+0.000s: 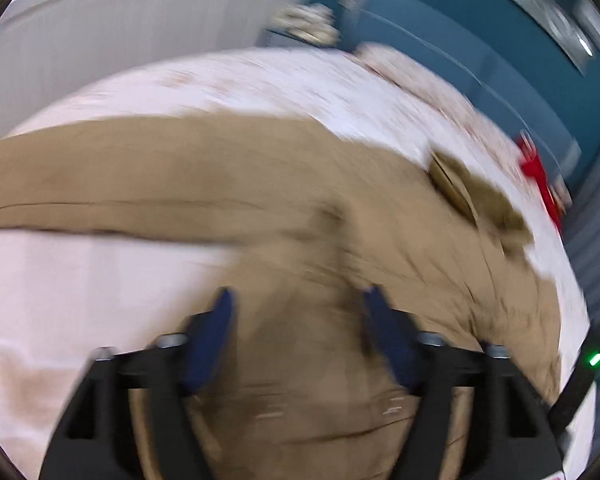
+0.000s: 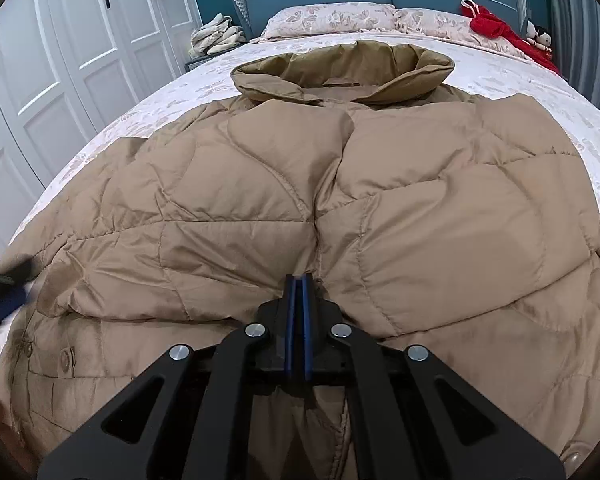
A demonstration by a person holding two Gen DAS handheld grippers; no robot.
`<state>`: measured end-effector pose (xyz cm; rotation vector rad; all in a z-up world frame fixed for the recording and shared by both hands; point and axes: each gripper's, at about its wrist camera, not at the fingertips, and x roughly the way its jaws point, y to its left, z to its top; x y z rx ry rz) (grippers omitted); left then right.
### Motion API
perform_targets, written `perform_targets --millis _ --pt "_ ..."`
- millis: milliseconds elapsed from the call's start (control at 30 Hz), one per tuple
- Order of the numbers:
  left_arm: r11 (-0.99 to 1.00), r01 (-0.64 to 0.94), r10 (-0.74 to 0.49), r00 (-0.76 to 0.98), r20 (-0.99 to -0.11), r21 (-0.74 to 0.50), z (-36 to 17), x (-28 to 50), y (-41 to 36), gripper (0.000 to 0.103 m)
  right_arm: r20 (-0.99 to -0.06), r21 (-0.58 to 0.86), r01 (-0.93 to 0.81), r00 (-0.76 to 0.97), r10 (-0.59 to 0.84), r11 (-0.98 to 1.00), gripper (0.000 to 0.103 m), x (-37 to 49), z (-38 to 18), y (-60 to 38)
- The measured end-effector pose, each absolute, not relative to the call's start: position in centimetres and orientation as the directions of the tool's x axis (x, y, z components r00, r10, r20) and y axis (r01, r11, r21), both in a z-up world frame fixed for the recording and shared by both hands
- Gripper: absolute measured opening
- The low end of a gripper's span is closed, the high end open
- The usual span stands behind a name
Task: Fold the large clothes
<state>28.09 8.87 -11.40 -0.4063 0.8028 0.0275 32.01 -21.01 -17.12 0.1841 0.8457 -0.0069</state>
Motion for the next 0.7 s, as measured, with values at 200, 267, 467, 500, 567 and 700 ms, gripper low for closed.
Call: perform_targets --millis 200,267,467,500,567,700 --pt "0.834 -0.440 0.035 0.646 -0.763 -0.334 -10.6 26.2 24.3 0.079 -0.747 0.147 0.081 0.663 0.057 0.986 0.001 32.0 -17.0 -20.8" --pt "0.773 -0.532 0.071 0.615 -0.785 -0.347 -11.4 25.8 28.8 0.079 -0.748 0.152 0.082 0.661 0.060 0.985 0.001 32.0 -16.9 -20.9" --pt "0.605 -0.657 0.068 0.606 -0.793 -0.450 -13.4 25.3 37.7 0.077 -0.754 0.104 0.095 0.656 0.016 0.990 0.001 31.8 -16.4 -20.3" --pt "0.606 -0.656 0.071 0.608 -0.791 -0.449 -13.3 25.7 37.9 0.076 -0.755 0.071 0.097 0.655 -0.010 0.993 0.002 31.7 -16.3 -19.9" --pt "0.618 -0.653 0.079 0.605 -0.792 -0.437 -13.0 26.2 37.9 0.063 -0.760 0.009 0.099 0.647 -0.057 0.995 0.003 31.7 -16.0 -19.1" --pt "0.689 -0.573 0.020 0.627 -0.779 -0.443 -11.2 28.6 36.1 0.002 -0.764 -0.001 0.133 0.639 -0.086 0.991 0.037 30.8 -14.6 -19.2"
